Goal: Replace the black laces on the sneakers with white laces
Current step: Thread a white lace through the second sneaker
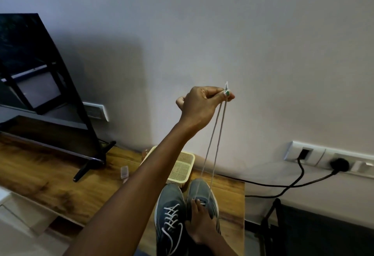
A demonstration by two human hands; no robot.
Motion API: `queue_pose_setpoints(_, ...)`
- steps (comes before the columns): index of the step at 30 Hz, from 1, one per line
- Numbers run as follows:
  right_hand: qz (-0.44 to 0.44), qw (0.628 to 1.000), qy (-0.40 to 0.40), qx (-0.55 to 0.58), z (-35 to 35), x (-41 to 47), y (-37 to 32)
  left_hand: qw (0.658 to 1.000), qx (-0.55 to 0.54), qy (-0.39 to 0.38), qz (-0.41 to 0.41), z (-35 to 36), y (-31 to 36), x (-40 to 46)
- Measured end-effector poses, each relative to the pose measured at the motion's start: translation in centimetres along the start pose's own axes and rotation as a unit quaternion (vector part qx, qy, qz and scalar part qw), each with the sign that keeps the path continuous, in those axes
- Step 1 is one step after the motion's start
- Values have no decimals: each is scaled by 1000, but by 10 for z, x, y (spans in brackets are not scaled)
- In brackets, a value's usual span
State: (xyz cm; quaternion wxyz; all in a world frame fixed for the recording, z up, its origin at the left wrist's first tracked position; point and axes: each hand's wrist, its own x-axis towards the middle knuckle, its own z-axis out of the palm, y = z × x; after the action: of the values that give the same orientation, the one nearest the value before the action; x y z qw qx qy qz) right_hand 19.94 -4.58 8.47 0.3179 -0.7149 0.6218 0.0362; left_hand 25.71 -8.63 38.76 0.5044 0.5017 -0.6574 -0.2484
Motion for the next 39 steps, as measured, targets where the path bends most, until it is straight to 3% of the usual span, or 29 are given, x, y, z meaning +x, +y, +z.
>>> queue_pose_setpoints(6, -81, 996, 13, 46, -12, -8, 12, 1000, -10, -3, -5, -3, 6, -2)
queue_pose_setpoints(10, -77, 970, 135, 188, -37, -23, 15, 1000, 6, -20, 9, -7, 7, 0)
queue_pose_setpoints(15, -58, 878, 337, 335, -89, -43, 13, 997, -33, -67, -4, -13, -3, 2)
queue_pose_setpoints(19, -114, 810, 413, 402, -130, -60, 0, 994, -54, -95, -5, -15, -4, 4)
queue_pose_setpoints(25, -205, 740, 434, 470, -188, -92, -33, 991, -66, -120, -12, -18, -7, 5)
queue_pose_setpoints(31, -275, 703, 398, 522, -233, -117, -69, 984, -124, -122, -26, -19, -8, 1)
queue_pose_setpoints(39, -258, 699, 426, 513, -232, -109, -73, 976, -167, -126, -65, -18, -15, -5)
